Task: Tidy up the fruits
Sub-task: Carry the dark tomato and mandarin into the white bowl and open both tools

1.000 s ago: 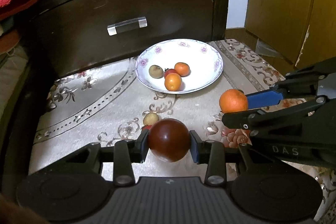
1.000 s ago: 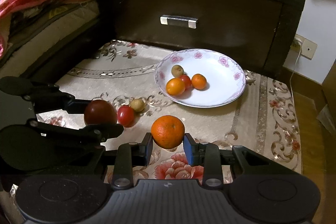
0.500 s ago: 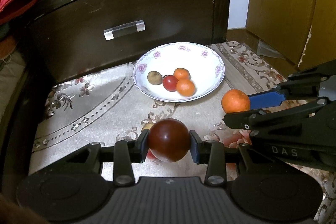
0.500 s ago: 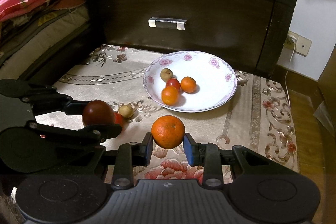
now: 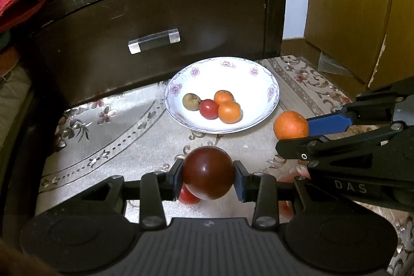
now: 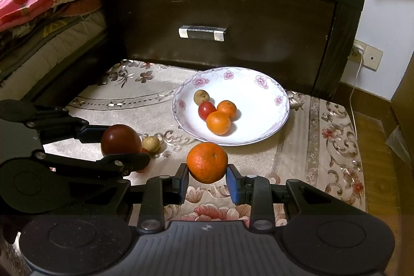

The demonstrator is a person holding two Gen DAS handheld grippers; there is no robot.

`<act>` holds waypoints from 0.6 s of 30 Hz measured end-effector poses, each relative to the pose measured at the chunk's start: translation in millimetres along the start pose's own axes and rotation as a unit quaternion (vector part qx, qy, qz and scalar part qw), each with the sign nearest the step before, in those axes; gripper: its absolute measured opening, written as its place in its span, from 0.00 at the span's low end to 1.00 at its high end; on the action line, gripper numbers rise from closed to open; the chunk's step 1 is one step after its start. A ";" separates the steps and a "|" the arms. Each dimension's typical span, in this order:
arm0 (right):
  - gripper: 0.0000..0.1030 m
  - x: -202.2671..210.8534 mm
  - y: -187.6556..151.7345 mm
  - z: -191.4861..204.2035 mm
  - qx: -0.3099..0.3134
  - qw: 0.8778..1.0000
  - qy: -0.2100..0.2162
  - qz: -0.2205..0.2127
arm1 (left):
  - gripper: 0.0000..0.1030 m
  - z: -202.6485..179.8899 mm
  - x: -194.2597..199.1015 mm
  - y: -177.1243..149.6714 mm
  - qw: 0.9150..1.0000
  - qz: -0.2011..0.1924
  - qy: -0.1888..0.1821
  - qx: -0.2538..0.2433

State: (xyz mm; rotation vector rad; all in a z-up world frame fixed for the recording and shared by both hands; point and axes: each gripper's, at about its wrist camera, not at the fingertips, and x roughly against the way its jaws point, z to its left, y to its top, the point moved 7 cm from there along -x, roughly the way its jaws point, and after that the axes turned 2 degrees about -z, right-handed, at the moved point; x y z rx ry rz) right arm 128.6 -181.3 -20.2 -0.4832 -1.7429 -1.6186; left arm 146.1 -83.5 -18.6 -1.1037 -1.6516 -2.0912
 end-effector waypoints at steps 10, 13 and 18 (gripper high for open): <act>0.28 -12.9 14.6 -13.5 -0.019 1.000 -0.001 0.000 | 0.43 5.2 -20.5 23.5 1.000 -0.013 0.005 -0.003; 0.28 -20.6 21.0 -20.0 -0.023 1.000 -0.003 -0.002 | 0.43 7.4 -31.4 32.8 1.000 -0.015 0.005 0.000; 0.28 -36.2 35.6 -30.3 -0.023 1.000 -0.006 -0.008 | 0.43 11.9 -49.8 49.1 1.000 -0.018 0.011 -0.005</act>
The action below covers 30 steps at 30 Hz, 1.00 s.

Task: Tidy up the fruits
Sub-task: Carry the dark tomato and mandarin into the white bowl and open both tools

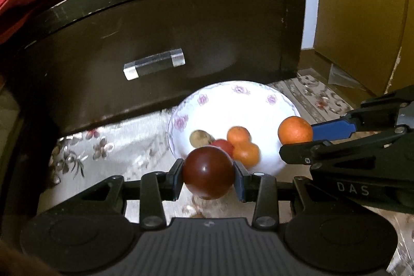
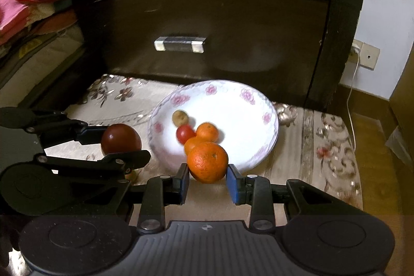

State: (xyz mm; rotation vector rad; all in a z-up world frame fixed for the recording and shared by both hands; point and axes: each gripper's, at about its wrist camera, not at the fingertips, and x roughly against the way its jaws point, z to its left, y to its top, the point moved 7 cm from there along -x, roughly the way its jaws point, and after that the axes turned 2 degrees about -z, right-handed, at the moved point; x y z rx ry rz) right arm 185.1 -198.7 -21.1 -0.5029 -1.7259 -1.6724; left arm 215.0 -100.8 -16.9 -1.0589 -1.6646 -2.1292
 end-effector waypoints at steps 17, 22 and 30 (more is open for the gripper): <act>0.28 -53.2 18.4 -32.8 -0.021 1.000 0.012 0.014 | 0.43 -0.2 -56.8 28.0 0.999 0.007 -0.001 -0.039; 0.29 -57.9 17.7 -35.5 -0.026 0.999 0.023 0.022 | 0.43 -0.5 -66.1 31.9 0.999 0.014 -0.006 -0.051; 0.31 -60.8 17.1 -37.0 -0.028 0.999 0.023 0.025 | 0.43 2.1 -69.6 28.4 0.999 0.021 -0.006 -0.040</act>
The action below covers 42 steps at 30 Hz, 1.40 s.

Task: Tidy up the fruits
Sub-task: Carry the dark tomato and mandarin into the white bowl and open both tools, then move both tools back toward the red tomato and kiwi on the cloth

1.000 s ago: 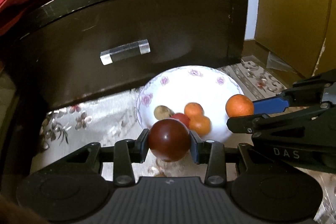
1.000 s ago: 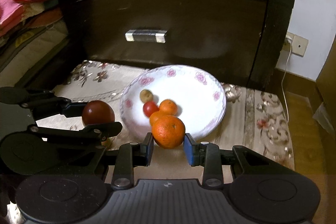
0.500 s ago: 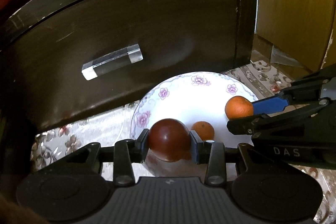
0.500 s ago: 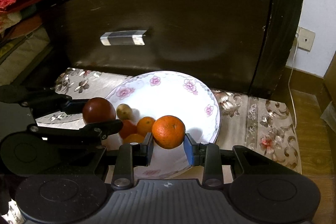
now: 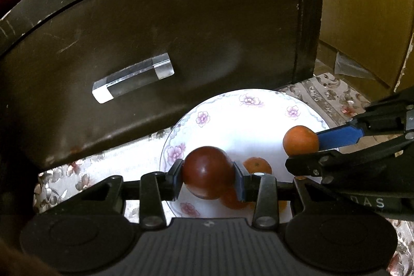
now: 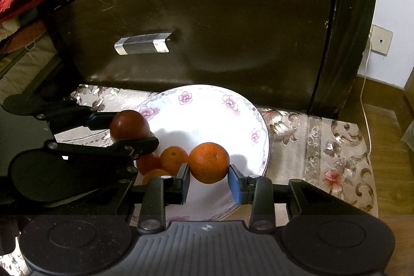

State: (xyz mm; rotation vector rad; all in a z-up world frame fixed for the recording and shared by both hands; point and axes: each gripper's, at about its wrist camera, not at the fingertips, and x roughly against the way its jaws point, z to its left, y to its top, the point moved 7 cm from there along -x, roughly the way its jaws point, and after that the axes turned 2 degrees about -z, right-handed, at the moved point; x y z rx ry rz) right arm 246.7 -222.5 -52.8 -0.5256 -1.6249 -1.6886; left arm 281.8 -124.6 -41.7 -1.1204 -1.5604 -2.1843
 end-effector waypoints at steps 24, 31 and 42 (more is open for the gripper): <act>0.35 9.8 4.5 1.4 -0.005 1.000 -0.007 -0.020 | 0.48 15.1 24.6 13.6 0.999 -0.031 0.004 0.018; 0.35 22.5 6.9 3.6 -0.015 0.999 -0.006 -0.032 | 0.48 32.6 51.8 -0.5 0.999 -0.026 0.011 0.043; 0.36 50.5 -13.7 37.7 0.000 0.999 0.008 -0.032 | 0.48 44.7 104.0 -55.2 0.998 -0.001 0.019 0.063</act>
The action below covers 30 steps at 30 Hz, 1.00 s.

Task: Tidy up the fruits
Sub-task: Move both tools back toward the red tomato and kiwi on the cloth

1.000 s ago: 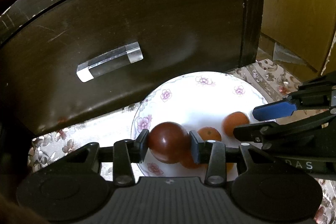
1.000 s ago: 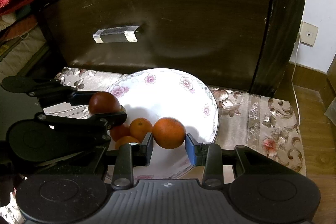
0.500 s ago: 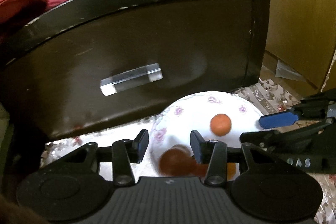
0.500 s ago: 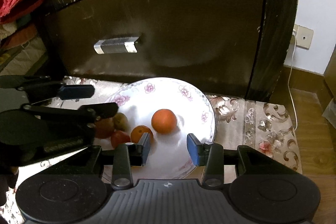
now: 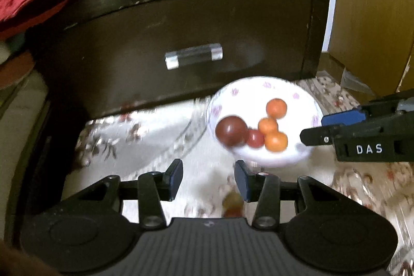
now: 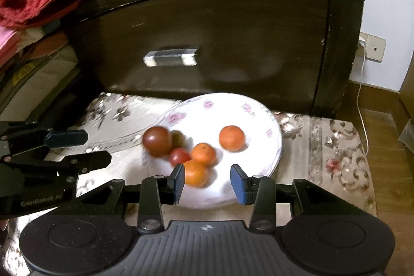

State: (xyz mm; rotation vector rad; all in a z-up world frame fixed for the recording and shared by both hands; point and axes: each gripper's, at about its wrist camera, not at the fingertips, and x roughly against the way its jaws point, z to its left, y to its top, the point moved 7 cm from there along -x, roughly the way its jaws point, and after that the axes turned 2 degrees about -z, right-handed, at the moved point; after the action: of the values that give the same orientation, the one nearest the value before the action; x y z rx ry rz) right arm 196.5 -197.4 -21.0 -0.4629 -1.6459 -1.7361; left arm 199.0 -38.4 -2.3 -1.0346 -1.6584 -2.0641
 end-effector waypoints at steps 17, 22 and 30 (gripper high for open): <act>0.37 18.3 -37.0 25.9 0.012 1.000 0.006 0.023 | 0.48 -23.8 -12.0 -57.3 0.998 0.051 -0.025 0.000; 0.39 8.4 -41.8 27.0 0.017 0.999 0.009 0.039 | 0.48 -26.8 -24.9 -58.2 0.998 0.055 -0.027 0.002; 0.40 -1.8 -44.7 31.0 0.023 0.998 0.013 0.050 | 0.40 -24.2 -32.4 -57.5 0.999 0.047 -0.020 0.012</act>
State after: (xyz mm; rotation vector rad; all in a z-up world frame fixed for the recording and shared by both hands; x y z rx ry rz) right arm 160.9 -168.8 -50.5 -0.4898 -1.6130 -1.6211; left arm 177.0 -50.9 -67.9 -1.1305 -1.6173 -1.9718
